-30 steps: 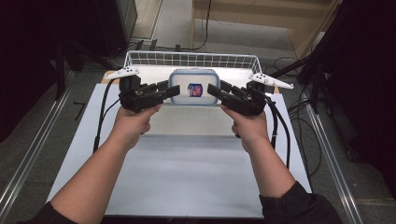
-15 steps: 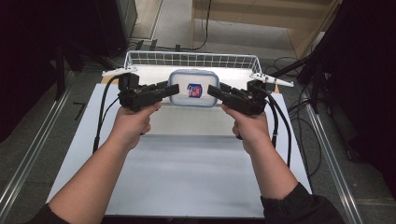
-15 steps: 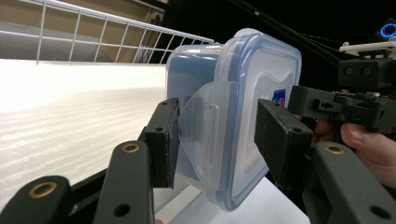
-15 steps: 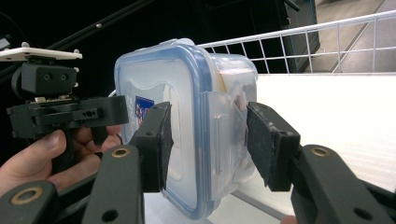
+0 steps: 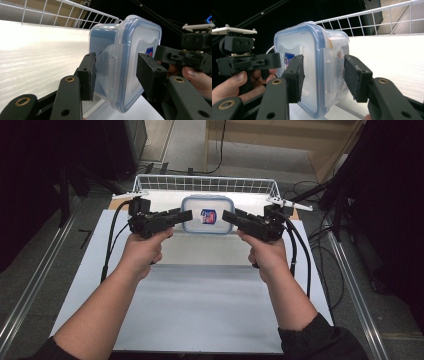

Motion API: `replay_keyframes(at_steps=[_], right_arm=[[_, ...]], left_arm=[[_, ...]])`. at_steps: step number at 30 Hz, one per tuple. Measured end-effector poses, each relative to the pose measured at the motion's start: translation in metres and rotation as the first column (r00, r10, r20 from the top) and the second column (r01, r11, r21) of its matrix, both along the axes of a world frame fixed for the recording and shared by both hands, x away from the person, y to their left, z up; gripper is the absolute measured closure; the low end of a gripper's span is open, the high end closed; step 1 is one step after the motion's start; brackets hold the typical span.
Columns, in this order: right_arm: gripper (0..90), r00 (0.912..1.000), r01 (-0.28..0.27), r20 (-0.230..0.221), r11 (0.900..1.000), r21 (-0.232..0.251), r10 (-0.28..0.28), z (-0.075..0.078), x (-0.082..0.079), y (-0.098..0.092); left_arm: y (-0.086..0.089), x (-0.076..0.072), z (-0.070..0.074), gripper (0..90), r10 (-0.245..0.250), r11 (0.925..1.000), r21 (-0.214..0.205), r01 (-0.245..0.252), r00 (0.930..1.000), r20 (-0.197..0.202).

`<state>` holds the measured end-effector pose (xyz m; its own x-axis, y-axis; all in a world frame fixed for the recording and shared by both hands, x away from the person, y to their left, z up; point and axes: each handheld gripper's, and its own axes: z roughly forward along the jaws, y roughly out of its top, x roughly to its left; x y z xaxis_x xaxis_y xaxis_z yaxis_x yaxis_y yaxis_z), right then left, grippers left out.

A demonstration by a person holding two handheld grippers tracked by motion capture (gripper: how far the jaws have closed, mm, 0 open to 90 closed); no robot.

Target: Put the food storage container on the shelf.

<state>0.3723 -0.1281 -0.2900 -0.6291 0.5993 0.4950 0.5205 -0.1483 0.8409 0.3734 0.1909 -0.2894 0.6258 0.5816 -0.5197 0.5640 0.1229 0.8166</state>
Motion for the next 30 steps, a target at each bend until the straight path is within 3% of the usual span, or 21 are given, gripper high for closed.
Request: replay_keyframes(at_steps=[8, 16, 30], right_arm=[[52.4, 0.9996, -0.001, -0.028, 0.9997, 0.024, 0.001, -0.004, 0.009, -0.001], [51.7, 0.9997, 0.006, -0.025, 0.9999, 0.016, -0.005, -0.004, 0.012, 0.001], [49.8, 0.9994, 0.031, -0.016, 0.9992, -0.024, -0.031, 0.0, 0.017, 0.002]], left_arm=[[0.0, 0.005, -0.002, 52.5, 0.009, 0.9996, -0.027, -0.009, 0.9999, -0.006], [-0.002, 0.007, 0.001, 51.1, 0.028, 0.9996, 0.008, -0.028, 0.9996, 0.007], [-0.004, 0.01, 0.003, 51.9, 0.03, 0.9994, 0.019, -0.03, 0.9995, 0.011]])
